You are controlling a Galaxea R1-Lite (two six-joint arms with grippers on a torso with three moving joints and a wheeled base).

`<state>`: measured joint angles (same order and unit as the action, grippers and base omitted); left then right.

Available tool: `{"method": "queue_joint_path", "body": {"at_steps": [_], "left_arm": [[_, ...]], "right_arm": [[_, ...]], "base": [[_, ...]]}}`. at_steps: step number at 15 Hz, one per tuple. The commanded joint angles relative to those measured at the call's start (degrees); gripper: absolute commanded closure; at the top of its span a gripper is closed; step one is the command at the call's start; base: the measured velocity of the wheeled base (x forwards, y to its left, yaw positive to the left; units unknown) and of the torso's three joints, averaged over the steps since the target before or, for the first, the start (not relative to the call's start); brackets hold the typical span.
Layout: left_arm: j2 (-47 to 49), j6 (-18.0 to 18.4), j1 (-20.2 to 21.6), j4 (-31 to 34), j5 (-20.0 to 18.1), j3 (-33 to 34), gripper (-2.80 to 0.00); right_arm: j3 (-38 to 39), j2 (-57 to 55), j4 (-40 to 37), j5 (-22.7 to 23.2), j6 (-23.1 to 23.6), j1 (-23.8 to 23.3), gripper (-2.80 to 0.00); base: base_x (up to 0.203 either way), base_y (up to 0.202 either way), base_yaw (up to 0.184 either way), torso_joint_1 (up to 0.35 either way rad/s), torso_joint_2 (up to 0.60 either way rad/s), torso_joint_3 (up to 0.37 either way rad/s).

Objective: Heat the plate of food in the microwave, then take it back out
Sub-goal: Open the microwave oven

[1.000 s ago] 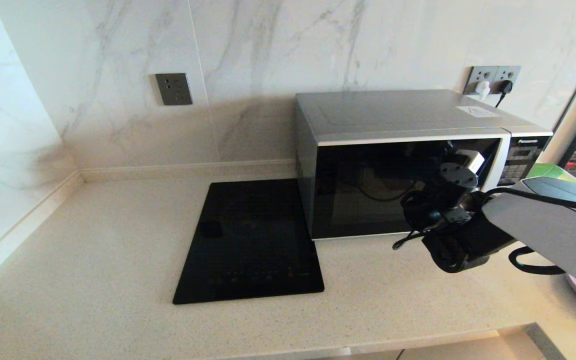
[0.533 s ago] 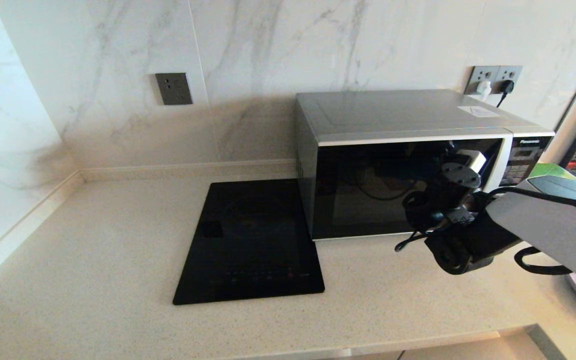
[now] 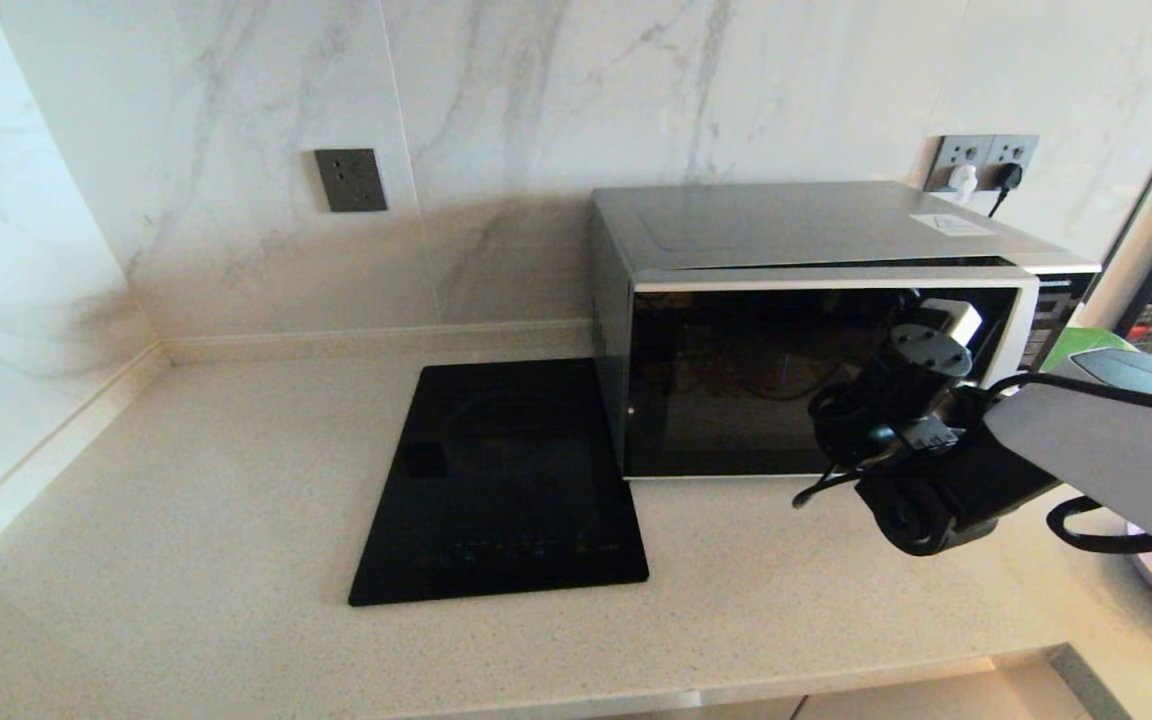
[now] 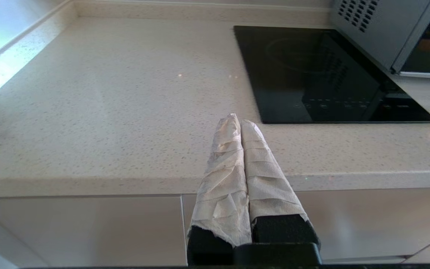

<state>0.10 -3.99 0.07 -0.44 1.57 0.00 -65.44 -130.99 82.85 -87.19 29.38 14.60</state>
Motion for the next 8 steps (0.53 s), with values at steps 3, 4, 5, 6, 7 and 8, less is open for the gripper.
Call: {"method": "queue_joint_path", "body": {"at_steps": [3,4,5,6,7,8], "left_arm": [[-0.01,-0.06,0.01,0.00,0.07,0.00,0.00],[-0.01,-0.06,0.01,0.00,0.10,0.00,0.00],[-0.01,-0.06,0.01,0.00,0.10,0.00,0.00],[-0.01,-0.06,0.01,0.00,0.10,0.00,0.00],[-0.01,-0.06,0.01,0.00,0.02,0.00,0.00],[-0.01,-0.06,0.01,0.00,0.09,0.00,0.00]], "right_arm": [[-0.04,0.12,0.47,-0.48,0.15,0.56,0.00],[-0.04,0.21,0.47,-0.48,0.15,0.86,0.00],[0.03,0.25,0.47,-0.48,0.15,1.57,0.00],[0.05,0.21,0.56,-0.48,0.15,2.06,0.00],[0.13,0.21,0.79,-0.48,0.15,2.80,0.00],[0.05,0.13,1.35,-0.48,0.15,3.30,0.00]], "base": [[0.000,0.000,0.000,0.000,0.00,0.000],[0.000,0.000,0.000,0.000,0.00,0.000],[0.000,0.000,0.000,0.000,0.00,0.000],[0.000,0.000,0.000,0.000,0.00,0.000],[0.000,0.000,0.000,0.000,0.00,0.000],[0.000,0.000,0.000,0.000,0.00,0.000]]}}
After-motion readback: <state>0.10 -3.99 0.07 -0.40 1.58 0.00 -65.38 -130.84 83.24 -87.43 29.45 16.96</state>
